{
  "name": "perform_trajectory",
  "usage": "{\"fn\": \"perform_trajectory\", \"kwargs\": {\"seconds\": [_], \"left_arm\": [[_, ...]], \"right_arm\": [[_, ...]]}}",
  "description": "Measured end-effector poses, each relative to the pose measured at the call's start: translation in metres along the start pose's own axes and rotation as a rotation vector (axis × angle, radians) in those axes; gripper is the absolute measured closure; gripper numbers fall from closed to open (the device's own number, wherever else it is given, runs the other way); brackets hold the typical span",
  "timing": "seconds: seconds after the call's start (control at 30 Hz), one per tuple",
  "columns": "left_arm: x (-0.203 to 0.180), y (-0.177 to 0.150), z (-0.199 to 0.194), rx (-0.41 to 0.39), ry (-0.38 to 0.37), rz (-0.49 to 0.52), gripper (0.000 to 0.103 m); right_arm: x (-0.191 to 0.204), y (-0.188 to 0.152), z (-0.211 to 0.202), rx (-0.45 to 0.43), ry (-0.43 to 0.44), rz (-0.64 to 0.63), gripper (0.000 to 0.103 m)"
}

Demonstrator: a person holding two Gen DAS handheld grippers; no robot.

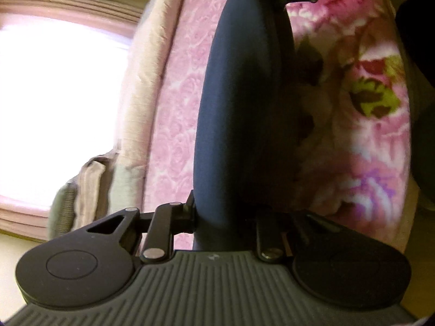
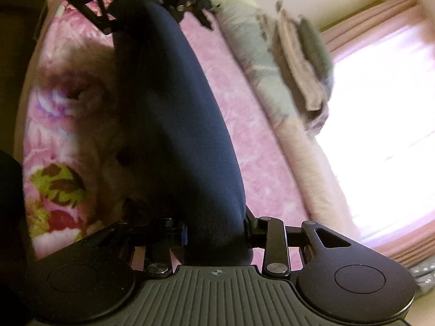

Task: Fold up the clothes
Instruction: 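Lift the folded vest with both grippers and carry it toward the clothes stack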

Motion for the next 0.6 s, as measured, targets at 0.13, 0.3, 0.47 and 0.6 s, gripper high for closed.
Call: {"fn": "perform_trajectory", "kwargs": {"seconds": [0.13,0.3,0.47,0.6], "left_arm": [[0.043,0.011,-0.011,0.006,-0.151,-0.028,0.084],[0.113,0.032,-0.030,-0.006,-0.282,-0.057,0.084],[0.179,0.064,-0.054,-0.076,-0.287,-0.059,0.084],[0.217,0.092,-0.056,-0.162,-0.259,-0.040,0.084]], "right_arm": [[-0.024,0.009,-0.027,0.077,0.106,0.002,0.070],[-0.078,0.031,-0.084,0.167,0.206,0.029,0.070],[-0.130,0.048,-0.150,0.229,0.200,0.068,0.070],[-0.168,0.051,-0.187,0.274,0.130,0.118,0.070]]}}
Point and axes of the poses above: each gripper's, at about its wrist camera, not at the fingertips, and z roughly the way its jaws point, x to its left, y to its top, the point moved 6 cm from there along z, roughly the way its jaws point, and after that the axes turned 8 degrees about y, right-handed, at the moved point
